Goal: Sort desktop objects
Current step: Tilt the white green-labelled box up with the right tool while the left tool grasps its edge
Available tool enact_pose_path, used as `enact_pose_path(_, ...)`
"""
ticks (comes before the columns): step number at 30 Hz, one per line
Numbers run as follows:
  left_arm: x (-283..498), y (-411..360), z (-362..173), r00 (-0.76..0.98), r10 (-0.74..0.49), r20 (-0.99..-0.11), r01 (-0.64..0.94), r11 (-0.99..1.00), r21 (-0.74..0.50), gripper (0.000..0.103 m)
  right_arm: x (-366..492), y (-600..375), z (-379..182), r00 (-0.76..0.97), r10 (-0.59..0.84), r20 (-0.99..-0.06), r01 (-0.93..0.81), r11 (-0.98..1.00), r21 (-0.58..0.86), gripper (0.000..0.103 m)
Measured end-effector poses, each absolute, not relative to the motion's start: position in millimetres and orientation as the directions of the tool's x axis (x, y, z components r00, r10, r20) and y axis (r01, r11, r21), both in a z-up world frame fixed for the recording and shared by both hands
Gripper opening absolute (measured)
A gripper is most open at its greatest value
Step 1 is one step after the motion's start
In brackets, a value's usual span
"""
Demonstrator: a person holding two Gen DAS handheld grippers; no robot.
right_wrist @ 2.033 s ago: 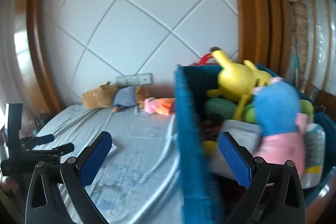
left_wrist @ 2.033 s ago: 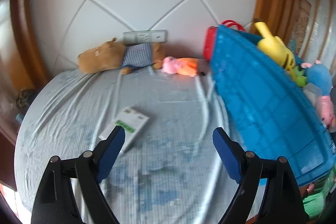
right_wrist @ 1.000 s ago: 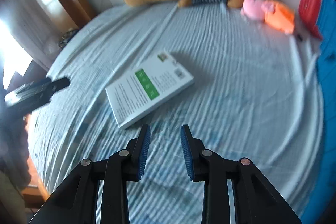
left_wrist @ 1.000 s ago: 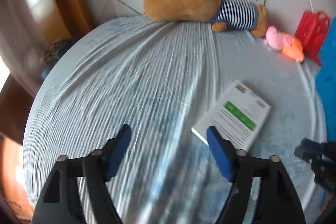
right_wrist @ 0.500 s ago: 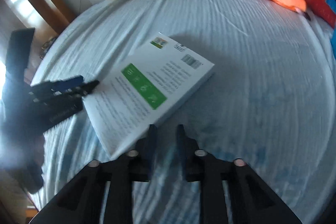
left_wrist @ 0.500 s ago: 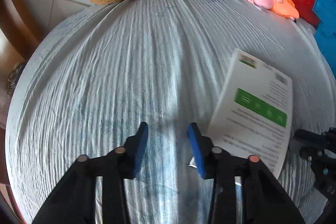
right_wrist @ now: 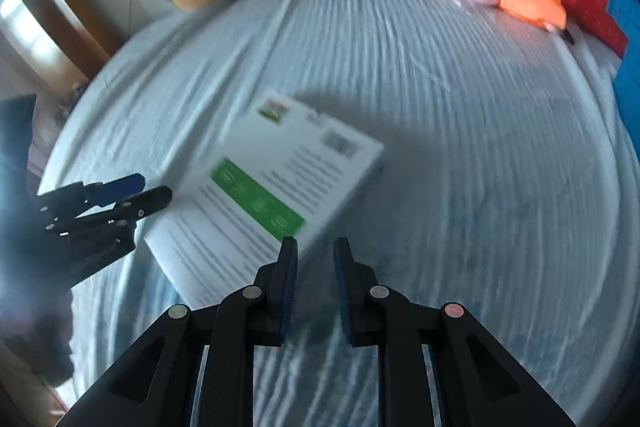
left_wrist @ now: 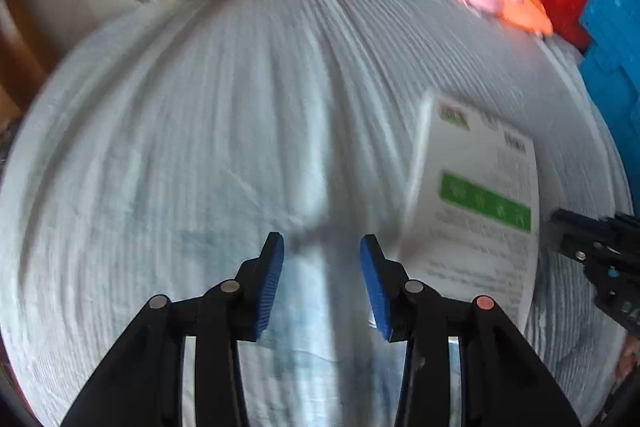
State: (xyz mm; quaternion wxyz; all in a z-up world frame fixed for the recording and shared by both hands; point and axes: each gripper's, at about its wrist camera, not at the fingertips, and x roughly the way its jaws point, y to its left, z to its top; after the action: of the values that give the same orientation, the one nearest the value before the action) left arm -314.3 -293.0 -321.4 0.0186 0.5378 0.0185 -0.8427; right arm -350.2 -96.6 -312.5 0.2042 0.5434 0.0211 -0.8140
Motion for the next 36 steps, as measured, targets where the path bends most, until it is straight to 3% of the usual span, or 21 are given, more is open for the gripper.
enact_pose_path(1, -312.4, -289.4, -322.6, -0.428, -0.011, -0.904, 0.043, -0.999, -0.008, 0.035, -349.8, -97.6, -315.4, -0.328, -0.316, -0.89, 0.365, -0.912, 0.188, 0.019)
enact_pose_path(3, -309.8, -285.4, -322.0, -0.419, 0.008, -0.908, 0.046, -0.998, -0.03, 0.028, -355.2, -102.0, -319.8, -0.305, -0.36, -0.882, 0.38, -0.895, 0.234, 0.031)
enact_pose_path(4, -308.4, -283.3, -321.1, -0.414, 0.016, -0.91, 0.045, -0.998, -0.038, 0.028, -357.7, -102.6, -322.4, -0.292, -0.383, -0.876, 0.38, -0.887, 0.261, 0.043)
enact_pose_path(7, -305.6, -281.4, -318.8, -0.409, 0.036, -0.912, 0.033, -0.998, -0.054, 0.028, -357.8, -88.8, -322.7, -0.276, -0.45, -0.849, 0.336, -0.873, 0.353, 0.043)
enact_pose_path(10, -311.8, -286.0, -319.3, -0.403, 0.069, -0.913, 0.044, -0.995, -0.095, 0.036, -361.1, -82.0, -328.3, -0.245, -0.486, -0.839, 0.332, -0.855, 0.399, 0.045)
enact_pose_path(12, -313.3, -286.1, -319.8, -0.403, 0.061, -0.913, 0.045, -0.995, -0.087, 0.036, -365.9, -79.9, -328.7, -0.232, -0.526, -0.818, 0.313, -0.837, 0.449, 0.053)
enact_pose_path(14, -312.0, -287.0, -320.8, -0.401, 0.031, -0.916, 0.051, -0.997, -0.056, 0.035, -367.5, -79.0, -327.4, -0.222, -0.559, -0.799, 0.292, -0.82, 0.493, 0.055)
enact_pose_path(26, -306.4, -351.6, -316.8, -0.363, 0.005, -0.932, 0.217, -0.972, -0.089, 0.035, -377.0, -118.2, -289.7, -0.104, -0.847, -0.522, 0.331, -0.524, 0.785, 0.055)
enact_pose_path(28, -300.9, -363.7, -313.3, -0.371, -0.001, -0.929, 0.243, -0.965, -0.096, 0.049, -374.4, -137.6, -284.1, -0.065, -0.86, -0.506, 0.352, -0.494, 0.795, 0.055)
enact_pose_path(31, -289.7, -379.5, -298.0, -0.413, -0.022, -0.91, 0.284, -0.953, -0.106, 0.07, -368.3, -164.6, -290.7, -0.017, -0.831, -0.557, 0.37, -0.523, 0.768, 0.055)
enact_pose_path(36, -263.3, -391.5, -271.5, -0.46, -0.043, -0.887, 0.324, -0.938, -0.123, 0.07, -359.9, -183.2, -296.4, 0.01, -0.813, -0.582, 0.371, -0.537, 0.758, 0.055)
